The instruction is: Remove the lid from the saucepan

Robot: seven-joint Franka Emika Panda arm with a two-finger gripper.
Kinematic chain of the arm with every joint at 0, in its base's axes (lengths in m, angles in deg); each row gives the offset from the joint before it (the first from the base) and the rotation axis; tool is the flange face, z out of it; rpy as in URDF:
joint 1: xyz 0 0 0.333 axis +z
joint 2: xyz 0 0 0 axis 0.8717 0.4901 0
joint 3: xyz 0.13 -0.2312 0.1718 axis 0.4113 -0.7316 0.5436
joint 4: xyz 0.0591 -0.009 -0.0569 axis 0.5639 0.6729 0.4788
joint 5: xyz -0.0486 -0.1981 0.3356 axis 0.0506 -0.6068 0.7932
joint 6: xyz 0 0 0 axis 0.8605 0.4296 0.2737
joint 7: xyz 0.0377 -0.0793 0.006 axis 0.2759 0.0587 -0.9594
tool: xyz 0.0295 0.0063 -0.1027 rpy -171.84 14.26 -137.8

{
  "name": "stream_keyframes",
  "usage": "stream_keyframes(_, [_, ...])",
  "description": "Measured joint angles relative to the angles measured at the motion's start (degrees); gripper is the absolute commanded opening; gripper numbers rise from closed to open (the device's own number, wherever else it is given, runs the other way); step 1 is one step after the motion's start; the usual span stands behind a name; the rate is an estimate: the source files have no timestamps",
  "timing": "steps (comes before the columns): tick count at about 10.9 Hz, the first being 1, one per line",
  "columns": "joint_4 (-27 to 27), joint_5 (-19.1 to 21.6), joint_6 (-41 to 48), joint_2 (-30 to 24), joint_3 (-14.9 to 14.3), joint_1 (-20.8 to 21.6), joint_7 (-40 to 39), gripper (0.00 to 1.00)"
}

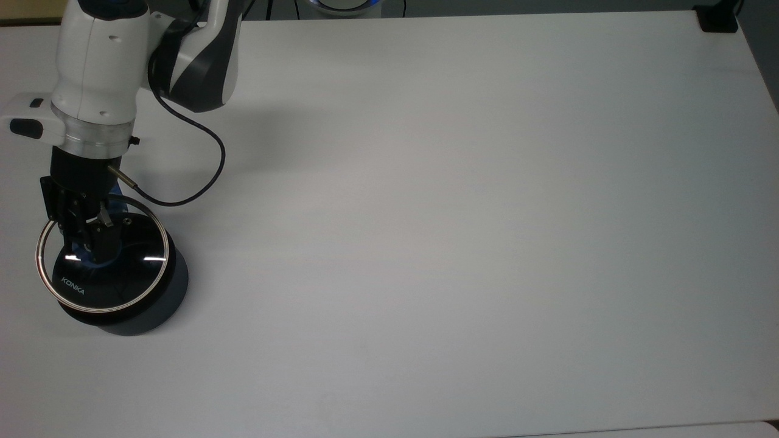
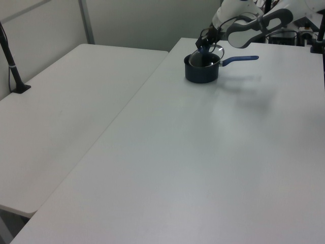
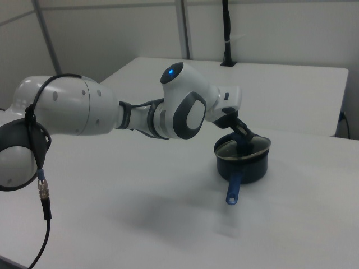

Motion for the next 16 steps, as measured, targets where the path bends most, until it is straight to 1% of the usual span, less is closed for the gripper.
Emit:
stream_keyframes(3, [-0.01, 0.95, 1.98, -0.79, 0.18, -0.02, 0.05, 0.00])
stream_keyframes(8, [0.02, 1.10, 2.04, -1.12, 0.65, -0.08, 0.08, 0.00])
stream_keyframes(9, [0.04, 1.10, 2.04, -1.12, 0.71, -0.09, 0.08, 0.17])
stream_keyframes(10, [0.10, 1.10, 2.04, -1.12, 0.73, -0.10, 0.08, 0.57])
stream_keyframes(11, [0.27, 1.10, 2.09, -1.11, 0.76, -0.12, 0.08, 0.85])
stream_keyframes(12, [0.53, 1.10, 2.12, -1.11, 0.81, -0.12, 0.08, 0.97])
stream_keyframes(13, [0.84, 1.11, 2.12, -1.12, 1.00, -0.12, 0.35, 1.00])
stream_keyframes(16, [1.32, 1.12, 2.13, -1.11, 1.13, -0.17, 4.54, 1.00])
